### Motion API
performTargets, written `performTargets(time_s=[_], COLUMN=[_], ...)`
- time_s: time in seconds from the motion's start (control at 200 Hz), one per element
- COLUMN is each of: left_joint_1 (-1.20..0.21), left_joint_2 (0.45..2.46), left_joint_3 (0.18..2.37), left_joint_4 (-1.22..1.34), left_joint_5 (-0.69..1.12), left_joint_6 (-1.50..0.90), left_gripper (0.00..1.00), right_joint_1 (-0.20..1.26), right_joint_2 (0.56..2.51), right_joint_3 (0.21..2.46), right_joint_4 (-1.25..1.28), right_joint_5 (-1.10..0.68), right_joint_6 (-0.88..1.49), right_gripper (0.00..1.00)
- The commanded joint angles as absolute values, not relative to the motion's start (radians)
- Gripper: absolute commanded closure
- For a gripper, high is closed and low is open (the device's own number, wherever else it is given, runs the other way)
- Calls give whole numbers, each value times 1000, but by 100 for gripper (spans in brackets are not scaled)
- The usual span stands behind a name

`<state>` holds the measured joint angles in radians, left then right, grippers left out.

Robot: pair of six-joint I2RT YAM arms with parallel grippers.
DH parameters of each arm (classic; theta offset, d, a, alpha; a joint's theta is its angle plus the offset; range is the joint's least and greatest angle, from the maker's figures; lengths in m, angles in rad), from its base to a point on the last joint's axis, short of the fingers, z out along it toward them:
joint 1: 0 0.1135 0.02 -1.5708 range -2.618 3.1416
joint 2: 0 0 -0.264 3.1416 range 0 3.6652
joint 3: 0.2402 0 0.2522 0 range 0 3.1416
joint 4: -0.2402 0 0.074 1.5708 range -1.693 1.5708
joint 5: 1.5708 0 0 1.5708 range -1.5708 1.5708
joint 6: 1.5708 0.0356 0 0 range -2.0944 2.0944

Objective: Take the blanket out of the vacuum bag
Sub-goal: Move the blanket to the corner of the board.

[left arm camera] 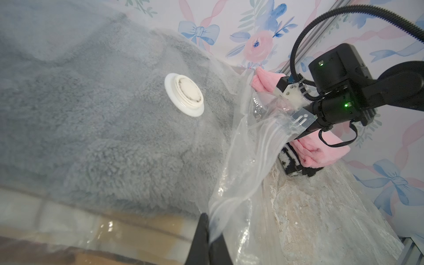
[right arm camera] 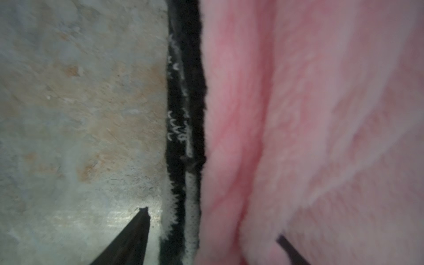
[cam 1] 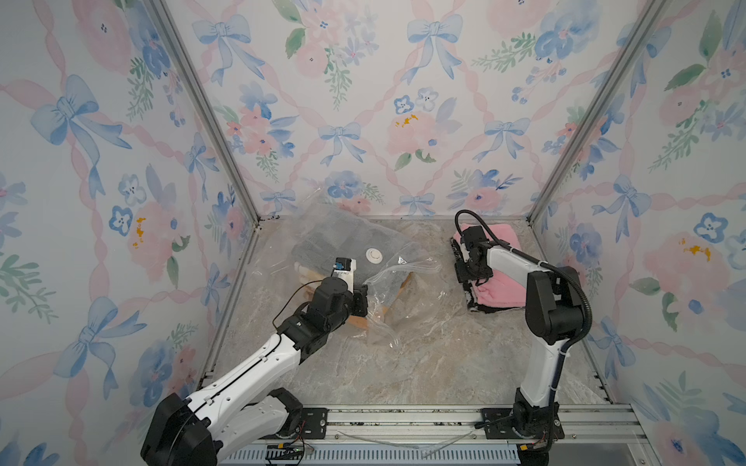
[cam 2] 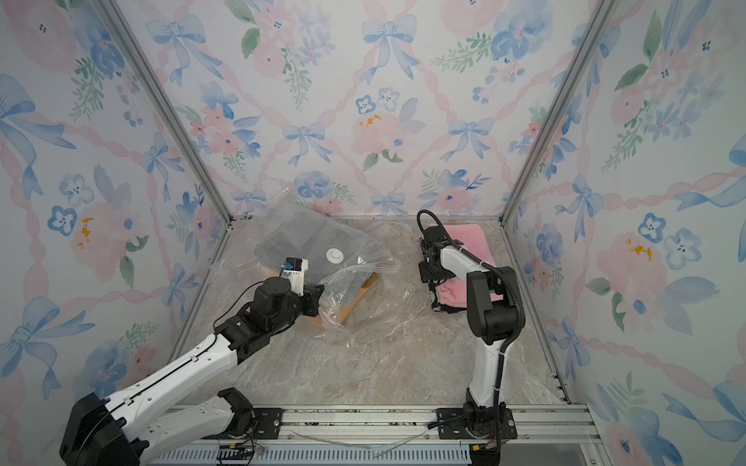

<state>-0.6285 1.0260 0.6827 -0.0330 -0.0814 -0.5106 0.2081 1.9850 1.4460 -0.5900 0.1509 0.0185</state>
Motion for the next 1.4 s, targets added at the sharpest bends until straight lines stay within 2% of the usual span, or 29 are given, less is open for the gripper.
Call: performTargets(time_s=[0.0, 0.24, 0.385, 0.44, 0.595, 0.705, 0.88, 1.07, 1.275, 1.395], left_joint_1=[-631, -632, -636, -635, -637, -639, -644, -645, -645, -646], left_joint_2=[1043, 1084, 1083, 1082, 1088, 1085, 1074, 1072, 1087, 1097], left_joint_3=[700, 719, 729, 729, 729, 729, 729, 729, 729, 728], left_joint_4=[-77, -67, -75, -77, -92, -95, -101, -100, -100, -86], left_joint_5=[-83, -69, -72, -75, -75, -66, -61, -75, -79, -76], left_joint_6=[-516, -519, -516, -514, -510, -515, -517, -523, -515, -516], left_gripper=[100, 100, 100, 100, 100, 100, 100, 100, 100, 100], right_joint_1=[195, 131, 52, 18, 11, 27, 34, 58, 57, 45], right_joint_2=[1901, 1685, 1559, 1538, 1590, 1622, 1621, 1507, 1410, 1412], right_joint_3=[1419, 1273, 1066, 985, 903, 873, 878, 917, 997, 1026], right_joint_4=[-597, -570, -476, -417, -405, -394, -433, -534, -649, -631], right_joint_5=[-11, -98, -139, -180, -234, -230, -239, -253, -282, -240], right_joint_6=[59, 198, 291, 313, 299, 307, 327, 327, 322, 341], right_gripper=[27, 29, 46, 49, 61, 66, 67, 66, 64, 61])
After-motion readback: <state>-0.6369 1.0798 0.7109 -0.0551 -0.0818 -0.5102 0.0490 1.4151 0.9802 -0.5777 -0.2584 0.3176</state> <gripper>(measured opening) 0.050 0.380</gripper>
